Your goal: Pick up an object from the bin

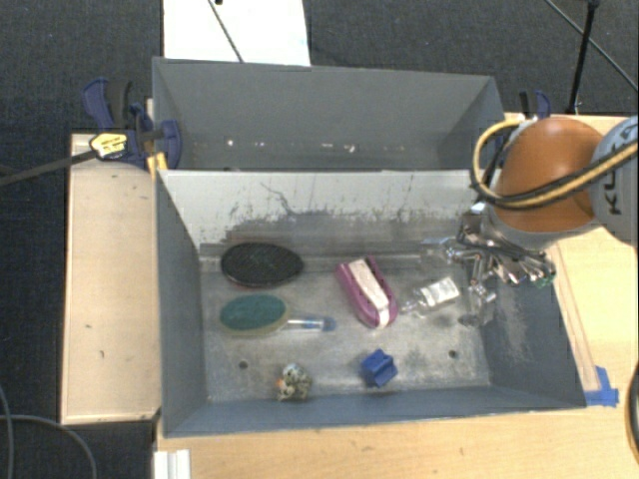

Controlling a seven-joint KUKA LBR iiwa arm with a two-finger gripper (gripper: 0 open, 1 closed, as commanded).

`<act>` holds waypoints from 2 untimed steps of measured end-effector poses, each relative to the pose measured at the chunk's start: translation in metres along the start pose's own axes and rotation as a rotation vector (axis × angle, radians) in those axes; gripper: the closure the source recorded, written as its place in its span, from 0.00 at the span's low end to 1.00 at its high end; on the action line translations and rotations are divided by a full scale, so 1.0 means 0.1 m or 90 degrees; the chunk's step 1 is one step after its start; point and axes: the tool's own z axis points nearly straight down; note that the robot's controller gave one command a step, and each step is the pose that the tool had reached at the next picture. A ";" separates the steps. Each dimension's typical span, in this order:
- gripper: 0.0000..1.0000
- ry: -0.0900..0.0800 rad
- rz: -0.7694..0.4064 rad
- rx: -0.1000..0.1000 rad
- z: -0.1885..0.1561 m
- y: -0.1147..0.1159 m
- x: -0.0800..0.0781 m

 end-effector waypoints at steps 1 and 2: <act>0.00 -0.001 -0.050 0.000 -0.06 0.01 -0.03; 0.00 0.003 -0.099 -0.003 0.33 -0.08 -0.04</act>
Offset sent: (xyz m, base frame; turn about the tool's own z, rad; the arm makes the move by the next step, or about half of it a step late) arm 0.0007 0.0022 0.0057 -0.0811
